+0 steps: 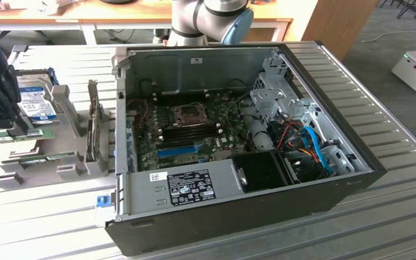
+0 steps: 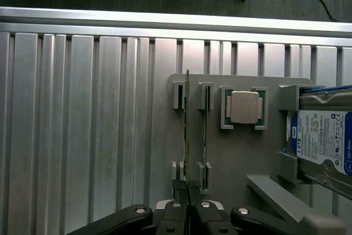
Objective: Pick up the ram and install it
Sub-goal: 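Pick up the ram and move it above insertion slot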
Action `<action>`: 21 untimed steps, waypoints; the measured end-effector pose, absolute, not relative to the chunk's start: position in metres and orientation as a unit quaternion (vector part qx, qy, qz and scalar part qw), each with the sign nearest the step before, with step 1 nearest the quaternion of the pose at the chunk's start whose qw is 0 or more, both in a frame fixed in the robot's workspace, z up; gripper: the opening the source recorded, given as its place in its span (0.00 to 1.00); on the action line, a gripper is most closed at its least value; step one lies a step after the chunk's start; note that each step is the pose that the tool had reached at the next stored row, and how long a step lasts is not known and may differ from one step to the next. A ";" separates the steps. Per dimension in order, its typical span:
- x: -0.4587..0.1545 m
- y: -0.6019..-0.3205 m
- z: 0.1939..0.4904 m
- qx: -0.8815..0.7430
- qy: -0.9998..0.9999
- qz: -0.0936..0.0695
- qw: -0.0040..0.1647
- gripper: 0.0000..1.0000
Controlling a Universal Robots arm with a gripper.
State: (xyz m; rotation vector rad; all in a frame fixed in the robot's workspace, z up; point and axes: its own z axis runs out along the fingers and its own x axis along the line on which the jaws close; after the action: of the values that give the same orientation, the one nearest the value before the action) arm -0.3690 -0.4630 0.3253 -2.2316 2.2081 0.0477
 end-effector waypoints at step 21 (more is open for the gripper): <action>-0.369 -0.463 0.375 -0.710 0.704 0.015 0.001 0.12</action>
State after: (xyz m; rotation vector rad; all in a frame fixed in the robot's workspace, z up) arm -0.3691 -0.4630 0.3747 -2.2298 2.2098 0.0477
